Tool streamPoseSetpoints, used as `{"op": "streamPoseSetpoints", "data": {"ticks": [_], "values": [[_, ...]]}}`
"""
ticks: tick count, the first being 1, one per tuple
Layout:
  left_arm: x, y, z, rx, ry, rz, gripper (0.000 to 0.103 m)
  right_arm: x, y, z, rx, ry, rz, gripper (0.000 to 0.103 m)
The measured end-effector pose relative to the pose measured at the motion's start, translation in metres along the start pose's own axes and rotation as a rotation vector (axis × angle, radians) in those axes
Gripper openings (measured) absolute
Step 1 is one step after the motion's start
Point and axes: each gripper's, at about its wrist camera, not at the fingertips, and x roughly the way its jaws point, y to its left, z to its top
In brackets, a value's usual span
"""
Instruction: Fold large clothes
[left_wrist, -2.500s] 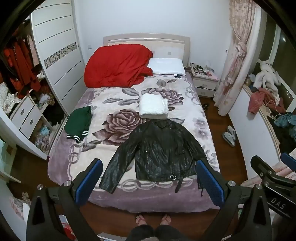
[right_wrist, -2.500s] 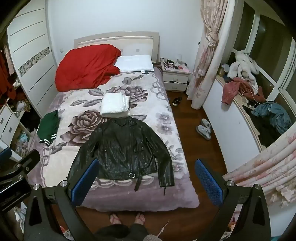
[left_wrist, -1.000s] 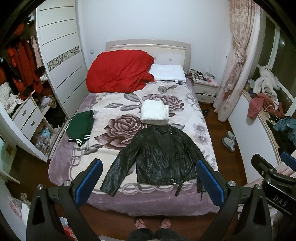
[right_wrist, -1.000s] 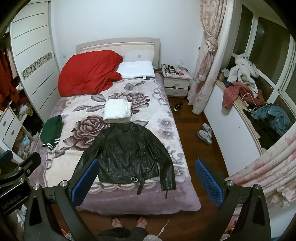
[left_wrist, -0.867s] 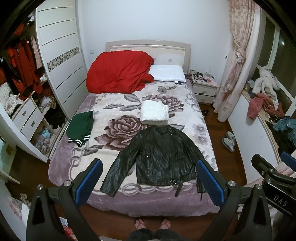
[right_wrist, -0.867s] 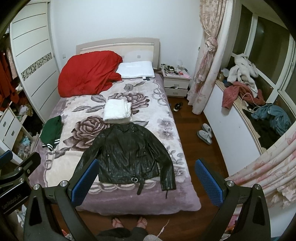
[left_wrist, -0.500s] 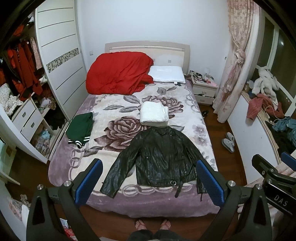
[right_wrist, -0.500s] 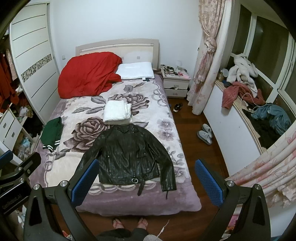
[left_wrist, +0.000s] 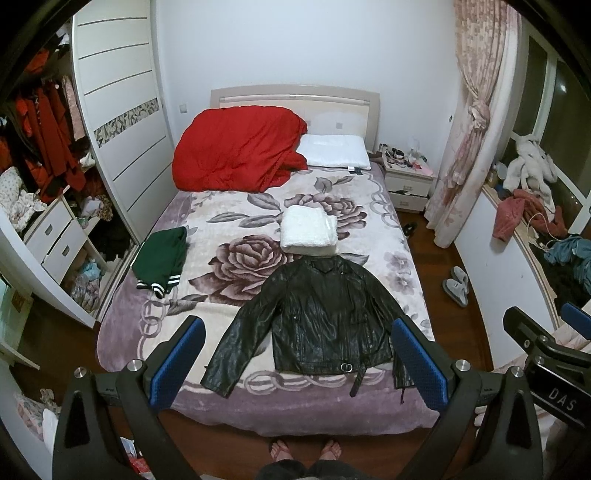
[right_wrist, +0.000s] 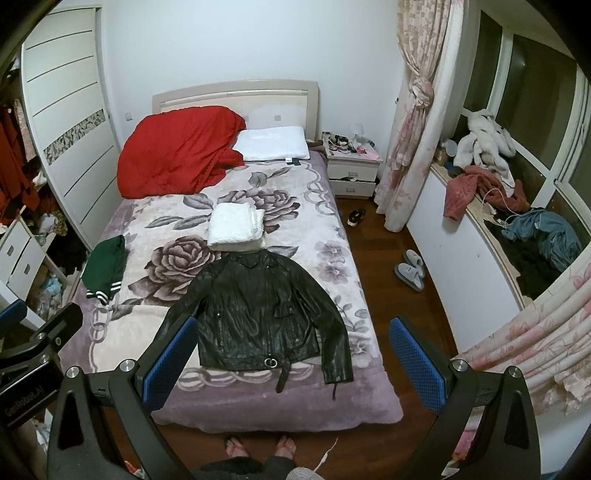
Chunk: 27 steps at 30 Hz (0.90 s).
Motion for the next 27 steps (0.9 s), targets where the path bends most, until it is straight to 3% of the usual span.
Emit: {"op": "streamPoseSetpoints", "data": {"ticks": [14,19,24,27], "values": [[-0.002,-0.003,0.036,0.005,-0.017,-0.013,0.103,-0.004,0.002,0.004,0.003,-0.006,-0.001,0.103],[0.002,0.000,0.037,0.009,-0.028,-0.024,0.103,-0.006,0.006,0.010,0.004,-0.012,-0.004,0.103],[0.006,0.005,0.014,0.010,-0.042,-0.027,0.103,-0.007,0.010,0.015,0.006,-0.016,-0.007,0.103],[0.026,0.010,0.017,0.024,-0.060,-0.019,0.103,-0.006,0.013,0.022,0.014,-0.007,-0.002,0.103]]}}
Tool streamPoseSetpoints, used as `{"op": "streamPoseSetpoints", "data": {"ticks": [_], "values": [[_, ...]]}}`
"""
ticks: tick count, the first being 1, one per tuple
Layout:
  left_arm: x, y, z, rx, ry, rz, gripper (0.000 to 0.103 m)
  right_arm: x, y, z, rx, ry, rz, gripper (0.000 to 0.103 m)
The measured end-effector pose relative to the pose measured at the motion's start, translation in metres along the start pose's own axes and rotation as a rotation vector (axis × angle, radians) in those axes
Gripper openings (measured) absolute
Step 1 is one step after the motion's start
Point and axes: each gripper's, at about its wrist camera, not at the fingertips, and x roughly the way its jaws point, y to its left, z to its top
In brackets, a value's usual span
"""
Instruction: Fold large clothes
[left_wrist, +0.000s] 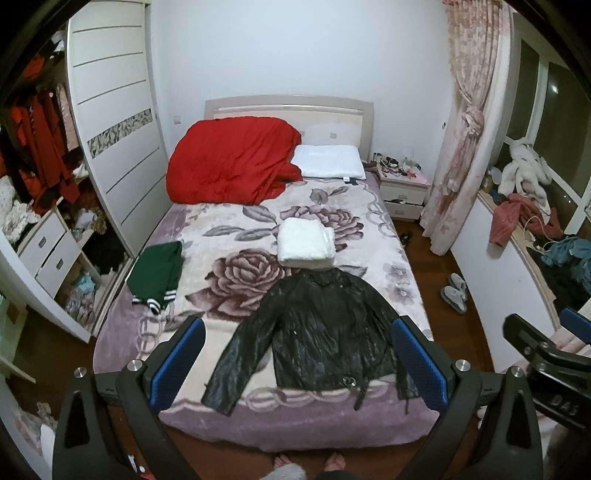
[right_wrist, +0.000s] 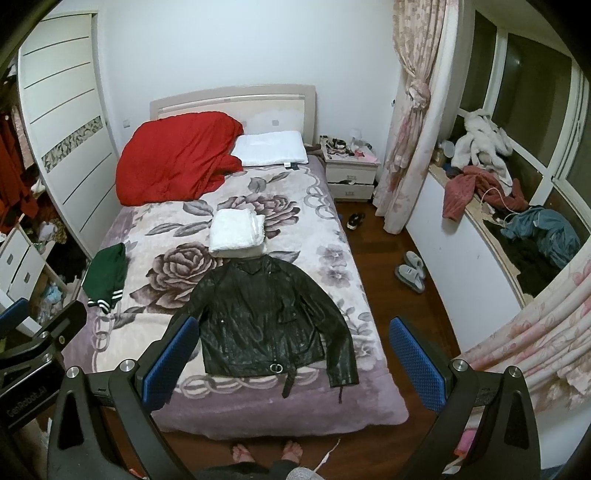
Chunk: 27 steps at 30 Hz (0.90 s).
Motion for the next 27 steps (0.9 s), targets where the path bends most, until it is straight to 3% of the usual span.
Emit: {"op": "streamPoseSetpoints", "data": {"ticks": [3,6,11,15,20,21,23,25,27], "values": [[0.037,0.012,-0.004,0.003,-0.036,0.060,0.103,0.017,0.006,0.014,0.022,0.011,0.021,0.103],[0.091,0.026,-0.017,0.007,-0.042,0.106,0.103,0.072,0.002,0.016,0.069,0.052,0.031,0.103],[0.214,0.036,-0.061,-0.015,0.152,0.169,0.103,0.209,-0.041,-0.003,0.202,0.251,-0.057,0.103],[0.295,0.032,-0.109,-0.013,0.250,0.224,0.103,0.323,-0.099,-0.052,0.286,0.394,-0.149,0.103],[0.397,0.020,-0.184,0.015,0.423,0.289,0.103,0.473,-0.183,-0.153,0.456,0.600,-0.193,0.103],[0.414,0.020,-0.196,-0.004,0.463,0.283,0.103,0.501,-0.194,-0.175,0.496,0.653,-0.177,0.103],[0.450,0.027,-0.228,-0.107,0.551,0.213,0.103,0.549,-0.200,-0.202,0.560,0.694,-0.066,0.103],[0.486,0.041,-0.263,-0.263,0.634,0.141,0.103,0.589,-0.192,-0.222,0.556,0.716,0.054,0.103],[0.510,0.053,-0.291,-0.370,0.692,0.131,0.103,0.625,-0.177,-0.239,0.531,0.728,0.140,0.103]]}}
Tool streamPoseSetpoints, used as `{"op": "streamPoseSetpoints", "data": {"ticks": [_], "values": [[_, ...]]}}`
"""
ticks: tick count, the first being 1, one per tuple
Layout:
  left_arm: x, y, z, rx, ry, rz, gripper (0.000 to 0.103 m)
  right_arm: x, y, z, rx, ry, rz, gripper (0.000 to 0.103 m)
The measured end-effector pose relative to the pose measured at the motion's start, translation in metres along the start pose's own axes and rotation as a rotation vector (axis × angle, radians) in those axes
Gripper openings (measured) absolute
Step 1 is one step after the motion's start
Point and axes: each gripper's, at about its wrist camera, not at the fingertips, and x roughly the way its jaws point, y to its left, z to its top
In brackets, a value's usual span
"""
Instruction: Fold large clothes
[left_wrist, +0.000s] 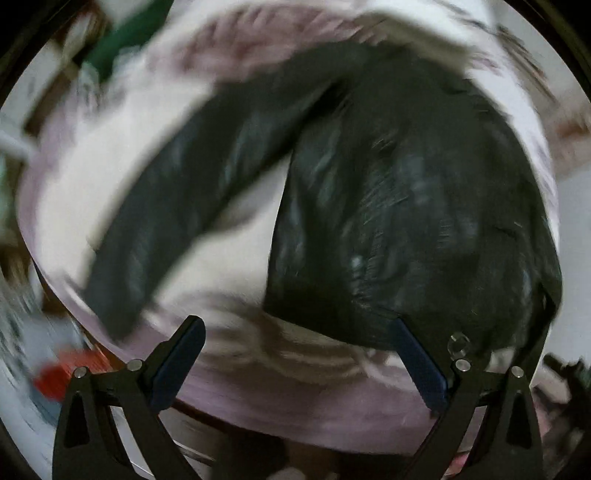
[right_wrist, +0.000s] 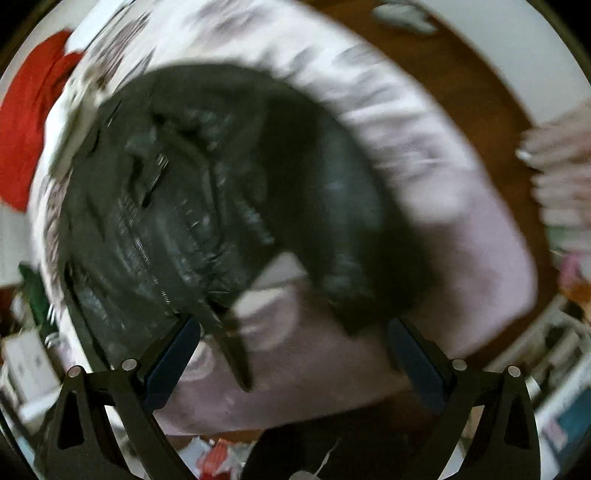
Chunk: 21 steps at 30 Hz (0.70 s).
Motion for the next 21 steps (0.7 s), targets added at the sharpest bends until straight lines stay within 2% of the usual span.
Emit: {"op": "streamPoseSetpoints", "data": {"ticks": [2,4,7,10,12,13,14,15,16,17,18,19,21], "values": [[0.039,0.021,-0.001,-0.125,0.071,-0.048,0.102,0.032,0.008,0.007,-0.023,0.031,0.036,0.103],[0.058,0.035,-0.003,-0.213,0.089,-0.118,0.102,0.059,0.005,0.019,-0.010,0.047,0.061,0.102],[0.077,0.047,-0.004,-0.296,0.047,-0.174,0.101,0.077,-0.003,0.031,0.032,0.008,0.118,0.102],[0.080,0.039,-0.006,-0.278,-0.024,-0.150,0.098,0.098,0.003,0.042,0.014,-0.019,0.154,0.103],[0.071,0.032,-0.010,-0.251,-0.089,-0.130,0.076,0.110,0.014,0.045,-0.017,-0.035,0.158,0.103],[0.063,0.029,-0.014,-0.235,-0.118,-0.141,0.046,0.114,0.021,0.044,-0.033,-0.041,0.151,0.102],[0.056,0.025,-0.017,-0.215,-0.136,-0.174,0.024,0.116,0.028,0.041,-0.050,-0.049,0.147,0.096],[0.050,0.022,-0.021,-0.207,-0.141,-0.181,0.023,0.114,0.033,0.038,-0.064,-0.056,0.147,0.082],[0.045,0.022,-0.024,-0.208,-0.149,-0.188,0.017,0.115,0.038,0.035,-0.080,-0.064,0.134,0.074],[0.039,0.022,-0.030,-0.209,-0.161,-0.208,0.015,0.116,0.042,0.032,-0.090,-0.067,0.115,0.059],[0.037,0.024,-0.033,-0.209,-0.164,-0.215,0.015,0.117,0.044,0.029,-0.088,-0.073,0.108,0.039],[0.032,0.026,-0.037,-0.213,-0.169,-0.232,0.014,0.118,0.043,0.027,-0.074,-0.081,0.087,0.030],[0.024,0.035,-0.038,-0.220,-0.180,-0.271,0.013,0.117,0.040,0.023,-0.052,-0.085,0.113,0.018]]}}
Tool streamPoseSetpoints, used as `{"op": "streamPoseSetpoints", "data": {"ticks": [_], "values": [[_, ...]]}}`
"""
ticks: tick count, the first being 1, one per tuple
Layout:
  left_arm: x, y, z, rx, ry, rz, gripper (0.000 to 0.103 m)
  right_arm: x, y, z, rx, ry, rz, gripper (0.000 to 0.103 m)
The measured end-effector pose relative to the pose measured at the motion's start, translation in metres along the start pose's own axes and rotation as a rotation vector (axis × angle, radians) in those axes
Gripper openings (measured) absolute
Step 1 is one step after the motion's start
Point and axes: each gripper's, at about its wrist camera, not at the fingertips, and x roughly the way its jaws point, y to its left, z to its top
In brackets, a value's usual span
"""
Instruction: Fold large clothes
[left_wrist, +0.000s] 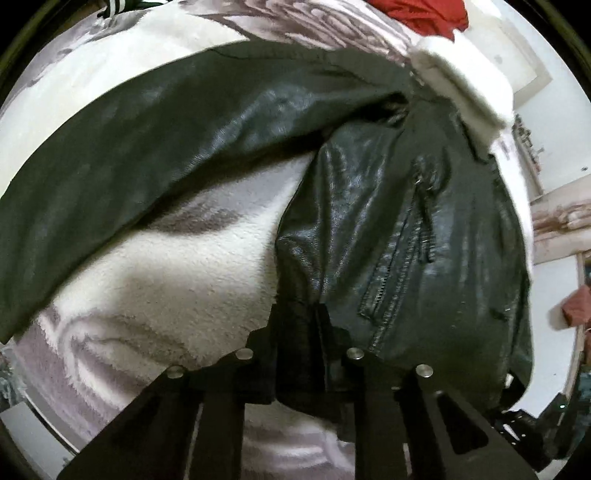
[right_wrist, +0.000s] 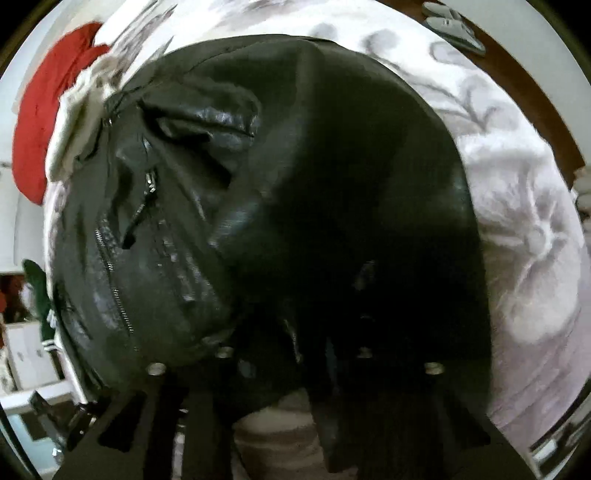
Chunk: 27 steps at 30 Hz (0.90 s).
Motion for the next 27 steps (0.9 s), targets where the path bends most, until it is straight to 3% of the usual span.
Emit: {"op": "streamPoseSetpoints", "data": {"ticks": [5,10,12,13,15,17,19,21,23,27], "values": [[-0.051,0.016,0.002,0.072,-0.036,-0.026,0.011,-0.017,0.024,-0.028,-0.040,0.020,0.032,0.011],[-0.023,0.051,0.015,0.131,0.065,0.035,0.018,-0.017,0.050,-0.075,-0.074,0.130,0.014,0.011],[-0.020,0.047,0.016,0.139,0.097,0.056,0.023,0.005,0.053,-0.094,-0.108,0.189,-0.023,0.018],[-0.021,0.042,0.018,0.155,0.097,0.066,0.026,0.011,0.049,-0.097,-0.085,0.212,-0.001,0.022],[-0.028,0.032,0.016,0.208,0.074,0.122,0.034,0.007,0.034,-0.098,0.023,0.259,0.096,0.039],[-0.033,0.020,0.013,0.263,0.057,0.181,0.068,-0.019,0.010,-0.099,0.141,0.202,0.184,0.050],[-0.032,0.012,0.016,0.293,0.039,0.220,0.086,-0.039,-0.011,-0.102,0.243,0.139,0.223,0.055],[-0.032,0.003,0.008,0.315,0.031,0.243,0.087,-0.044,-0.040,-0.103,0.365,0.103,0.212,0.057],[-0.023,-0.012,0.001,0.335,0.047,0.263,0.087,-0.025,-0.072,-0.114,0.522,0.137,0.178,0.057],[0.008,-0.054,0.005,0.394,0.070,0.292,0.087,0.022,-0.091,-0.142,0.722,0.176,0.241,0.060]]}}
